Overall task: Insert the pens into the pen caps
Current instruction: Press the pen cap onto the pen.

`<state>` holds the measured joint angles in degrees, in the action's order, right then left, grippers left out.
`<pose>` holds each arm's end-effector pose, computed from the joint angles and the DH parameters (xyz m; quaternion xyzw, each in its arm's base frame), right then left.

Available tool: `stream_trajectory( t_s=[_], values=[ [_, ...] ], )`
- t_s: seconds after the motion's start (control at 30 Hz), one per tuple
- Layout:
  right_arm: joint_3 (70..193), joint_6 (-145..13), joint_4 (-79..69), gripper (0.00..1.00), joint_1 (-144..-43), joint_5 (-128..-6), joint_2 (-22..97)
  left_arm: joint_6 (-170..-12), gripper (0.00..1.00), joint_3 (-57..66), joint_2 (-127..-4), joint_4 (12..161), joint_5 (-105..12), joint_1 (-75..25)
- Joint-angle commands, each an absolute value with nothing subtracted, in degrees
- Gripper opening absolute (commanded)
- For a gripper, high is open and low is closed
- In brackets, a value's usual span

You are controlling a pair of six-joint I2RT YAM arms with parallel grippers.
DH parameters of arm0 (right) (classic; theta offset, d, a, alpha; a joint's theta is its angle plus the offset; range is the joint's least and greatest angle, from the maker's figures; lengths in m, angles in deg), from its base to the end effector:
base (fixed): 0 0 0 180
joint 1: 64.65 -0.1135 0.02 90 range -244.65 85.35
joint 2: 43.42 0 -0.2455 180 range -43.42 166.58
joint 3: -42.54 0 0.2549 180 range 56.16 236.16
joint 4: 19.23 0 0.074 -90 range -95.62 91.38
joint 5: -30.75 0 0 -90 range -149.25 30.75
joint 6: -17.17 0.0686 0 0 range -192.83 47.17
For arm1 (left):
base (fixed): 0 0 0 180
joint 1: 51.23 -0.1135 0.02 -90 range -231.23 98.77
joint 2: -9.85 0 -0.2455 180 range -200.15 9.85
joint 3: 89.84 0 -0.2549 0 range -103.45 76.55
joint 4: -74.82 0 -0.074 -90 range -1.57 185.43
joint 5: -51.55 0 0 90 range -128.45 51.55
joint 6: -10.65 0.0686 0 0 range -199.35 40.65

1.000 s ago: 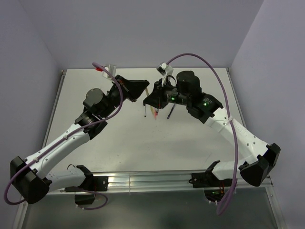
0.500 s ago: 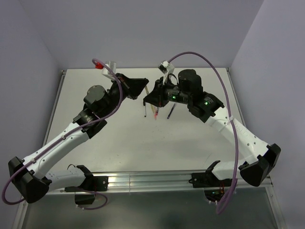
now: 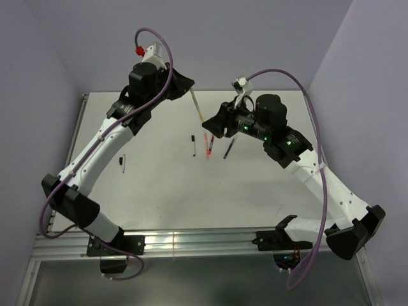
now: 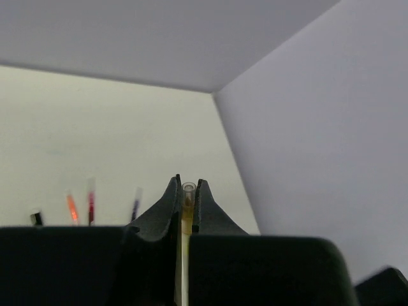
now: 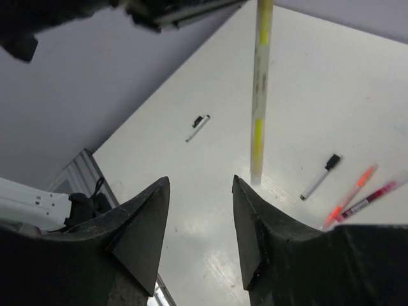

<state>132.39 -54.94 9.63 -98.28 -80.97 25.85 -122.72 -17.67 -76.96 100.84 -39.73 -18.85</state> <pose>0.2424 0.1917 0.4129 -0.2238 0.7189 0.4076 0.5167 0.3254 -0.2082 0.4376 -0.0631 0.7346 -0.4212 0.5282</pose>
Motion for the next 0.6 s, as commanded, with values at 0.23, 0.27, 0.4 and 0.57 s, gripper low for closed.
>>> stream_trajectory(
  t_s=[0.23,0.27,0.4,0.57],
  values=[
    [126.38,-53.4,15.56,0.59,-98.32,-66.13,20.82,-114.77,0.0,-33.83,-97.45,124.11,-40.48,-22.84],
    [126.3,-53.4,15.82,0.59,-98.32,-65.67,20.91,-114.07,0.0,-34.19,-98.77,125.51,-39.69,-23.02],
    [125.95,-53.14,16.09,0.6,-97.97,-64.7,21.79,-112.31,0.0,-34.9,-105.72,127.37,-40.11,-23.46],
    [125.59,-52.44,15.92,0.6,-97.0,-64.0,22.41,-112.65,0.0,-33.15,-110.38,124.48,-42.32,-22.67]
  ],
)
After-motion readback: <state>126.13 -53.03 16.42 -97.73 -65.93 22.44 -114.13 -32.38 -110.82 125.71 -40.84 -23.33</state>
